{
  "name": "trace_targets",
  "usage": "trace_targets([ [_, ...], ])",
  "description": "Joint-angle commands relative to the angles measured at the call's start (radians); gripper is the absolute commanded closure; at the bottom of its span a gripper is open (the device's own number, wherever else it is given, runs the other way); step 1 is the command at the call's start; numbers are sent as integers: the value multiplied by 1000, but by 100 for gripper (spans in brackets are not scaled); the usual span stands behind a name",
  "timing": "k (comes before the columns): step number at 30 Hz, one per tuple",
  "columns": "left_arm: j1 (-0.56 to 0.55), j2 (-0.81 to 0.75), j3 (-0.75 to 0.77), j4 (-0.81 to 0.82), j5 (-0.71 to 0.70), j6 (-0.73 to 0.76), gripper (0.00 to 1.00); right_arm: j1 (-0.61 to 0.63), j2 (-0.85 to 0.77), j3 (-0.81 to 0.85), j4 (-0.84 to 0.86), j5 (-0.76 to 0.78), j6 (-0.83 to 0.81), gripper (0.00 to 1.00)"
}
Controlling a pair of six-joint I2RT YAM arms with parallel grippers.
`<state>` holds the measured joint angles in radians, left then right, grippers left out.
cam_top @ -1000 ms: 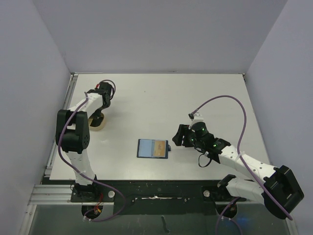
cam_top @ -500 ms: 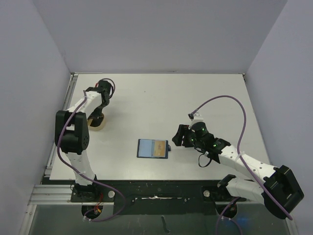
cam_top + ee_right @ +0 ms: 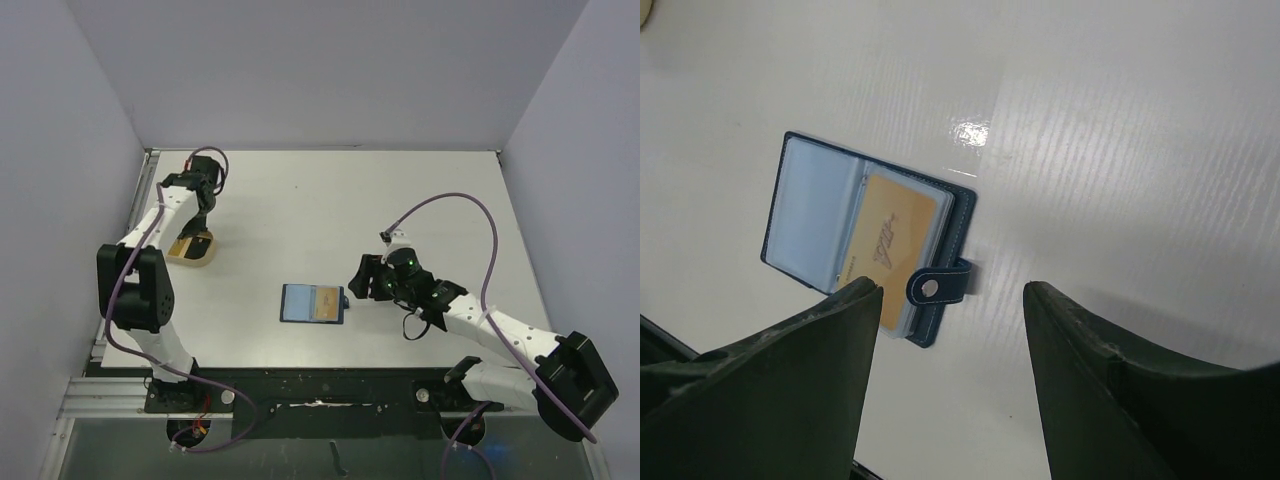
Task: Put the credit cards into the card holder
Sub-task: Pick up the credit card from the storage box.
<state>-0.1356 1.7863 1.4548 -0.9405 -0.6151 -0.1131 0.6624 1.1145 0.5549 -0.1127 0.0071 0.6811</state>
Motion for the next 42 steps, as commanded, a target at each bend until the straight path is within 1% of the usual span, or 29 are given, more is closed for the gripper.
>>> trace_targets([
  [1,12,-111,5,21,130,-30,100,14,5,73,45,-2,1,41],
  [5,27,-204,-20,70,311,-35,100,18,2,100,69,-13,21,41],
  [10,43,-329,-54,142,596,-38,100,21,9,139,139,-48,49,41],
  [13,50,-382,-75,200,834,-58,100,21,21,153,239,-103,75,41],
  [15,50,-417,-117,267,1045,-90,100,19,42,166,314,-154,93,41],
  [17,49,-444,-165,342,1212,-132,100,18,70,192,371,-200,117,40],
  [21,44,-486,-246,455,1416,-205,100,14,128,230,498,-280,180,40],
  [24,41,-521,-303,549,1523,-256,100,-1,178,256,588,-341,230,39],
  [26,38,-549,-347,624,1592,-304,100,-14,216,281,646,-386,260,36],
  [29,21,-578,-450,830,1720,-446,100,-24,273,320,697,-456,284,31],
  [30,15,-587,-481,900,1744,-493,100,-25,291,334,706,-477,289,30],
  [32,12,-597,-522,987,1772,-551,100,-25,324,350,752,-531,310,30],
  [33,11,-599,-534,1010,1782,-564,100,-25,338,347,789,-565,335,31],
  [36,13,-591,-550,1018,1800,-562,100,-26,359,326,892,-604,382,35],
  [40,11,-584,-582,1081,1823,-601,100,-24,383,335,926,-649,393,40],
  [42,13,-579,-591,1095,1831,-612,100,-24,395,335,952,-668,409,45],
])
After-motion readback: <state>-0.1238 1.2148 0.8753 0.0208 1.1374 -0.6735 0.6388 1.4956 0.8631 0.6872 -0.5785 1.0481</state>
